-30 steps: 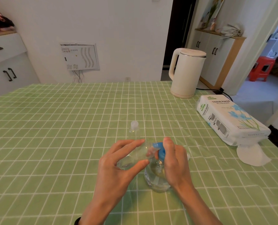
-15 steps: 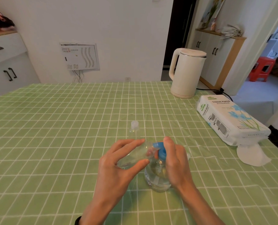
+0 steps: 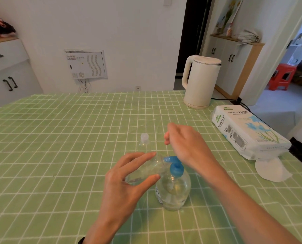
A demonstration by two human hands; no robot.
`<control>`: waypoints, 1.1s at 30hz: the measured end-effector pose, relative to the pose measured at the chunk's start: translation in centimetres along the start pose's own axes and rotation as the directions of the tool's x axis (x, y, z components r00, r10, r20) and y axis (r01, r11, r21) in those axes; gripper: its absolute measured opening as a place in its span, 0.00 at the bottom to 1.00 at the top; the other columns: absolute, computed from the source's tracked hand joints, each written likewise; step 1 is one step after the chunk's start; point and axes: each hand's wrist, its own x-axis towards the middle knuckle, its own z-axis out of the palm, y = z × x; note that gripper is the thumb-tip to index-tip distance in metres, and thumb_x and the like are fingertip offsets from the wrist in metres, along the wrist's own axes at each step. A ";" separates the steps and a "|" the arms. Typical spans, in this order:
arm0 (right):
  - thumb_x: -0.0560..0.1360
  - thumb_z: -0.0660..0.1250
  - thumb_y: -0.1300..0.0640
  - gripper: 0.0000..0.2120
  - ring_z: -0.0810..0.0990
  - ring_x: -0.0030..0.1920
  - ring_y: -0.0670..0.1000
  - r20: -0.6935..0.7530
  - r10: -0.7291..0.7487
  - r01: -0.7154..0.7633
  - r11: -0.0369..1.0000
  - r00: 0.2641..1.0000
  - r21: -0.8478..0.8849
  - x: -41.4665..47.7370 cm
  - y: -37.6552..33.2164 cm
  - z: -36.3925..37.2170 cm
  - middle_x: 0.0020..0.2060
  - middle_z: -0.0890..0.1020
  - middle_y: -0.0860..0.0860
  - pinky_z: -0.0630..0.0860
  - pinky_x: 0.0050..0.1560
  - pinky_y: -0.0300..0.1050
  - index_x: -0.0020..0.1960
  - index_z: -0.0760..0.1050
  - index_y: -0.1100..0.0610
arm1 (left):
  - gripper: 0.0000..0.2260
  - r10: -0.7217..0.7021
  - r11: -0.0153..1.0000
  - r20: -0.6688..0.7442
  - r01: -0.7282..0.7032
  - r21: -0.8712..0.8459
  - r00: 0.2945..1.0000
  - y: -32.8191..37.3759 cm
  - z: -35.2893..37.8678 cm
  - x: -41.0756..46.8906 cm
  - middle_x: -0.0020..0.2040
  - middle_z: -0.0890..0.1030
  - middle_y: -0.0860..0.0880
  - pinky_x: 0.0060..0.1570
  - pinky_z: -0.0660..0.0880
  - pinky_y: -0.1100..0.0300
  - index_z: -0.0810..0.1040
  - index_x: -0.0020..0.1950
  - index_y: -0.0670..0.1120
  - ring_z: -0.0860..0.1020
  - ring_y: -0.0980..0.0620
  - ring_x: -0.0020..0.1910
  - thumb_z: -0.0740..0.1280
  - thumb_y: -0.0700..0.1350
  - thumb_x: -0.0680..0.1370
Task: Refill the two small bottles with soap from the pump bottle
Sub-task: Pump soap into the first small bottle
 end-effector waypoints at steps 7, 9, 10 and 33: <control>0.85 0.52 0.51 0.20 0.83 0.51 0.57 0.056 0.126 -0.115 0.978 0.990 -0.174 0.1 0.7 1.2 0.48 0.86 0.52 0.78 0.61 0.60 0.50 0.81 0.56 | 0.21 -0.005 1.000 -0.010 0.005 0.004 1.000 -0.3 0.2 -0.3 0.57 0.85 0.59 0.59 0.76 0.70 0.86 0.62 0.58 0.83 0.56 0.59 0.80 0.50 0.69; 0.85 0.51 0.51 0.19 0.82 0.52 0.57 0.062 0.137 -0.123 0.973 0.989 -0.194 -0.2 0.7 1.4 0.49 0.85 0.51 0.77 0.63 0.60 0.52 0.80 0.55 | 0.21 -0.007 1.000 -0.011 0.007 0.005 1.000 -0.6 0.3 -0.4 0.57 0.85 0.59 0.60 0.75 0.70 0.86 0.62 0.59 0.83 0.55 0.59 0.80 0.50 0.69; 0.86 0.51 0.51 0.19 0.82 0.53 0.57 0.068 0.145 -0.130 0.972 0.987 -0.196 -0.2 0.8 1.6 0.50 0.84 0.51 0.76 0.64 0.60 0.53 0.80 0.54 | 0.21 -0.008 1.000 -0.009 0.008 -0.001 1.000 -0.6 0.3 -0.5 0.57 0.85 0.59 0.60 0.75 0.70 0.86 0.62 0.59 0.83 0.55 0.59 0.80 0.50 0.69; 0.85 0.52 0.50 0.17 0.75 0.46 0.57 0.038 0.160 -0.151 0.974 0.986 -0.169 -1.0 -0.7 1.3 0.40 0.76 0.50 0.76 0.57 0.62 0.40 0.68 0.53 | 0.22 -0.016 1.000 -0.007 0.016 0.001 1.000 -0.5 0.3 -0.5 0.58 0.84 0.61 0.60 0.74 0.71 0.85 0.63 0.62 0.83 0.56 0.60 0.79 0.53 0.69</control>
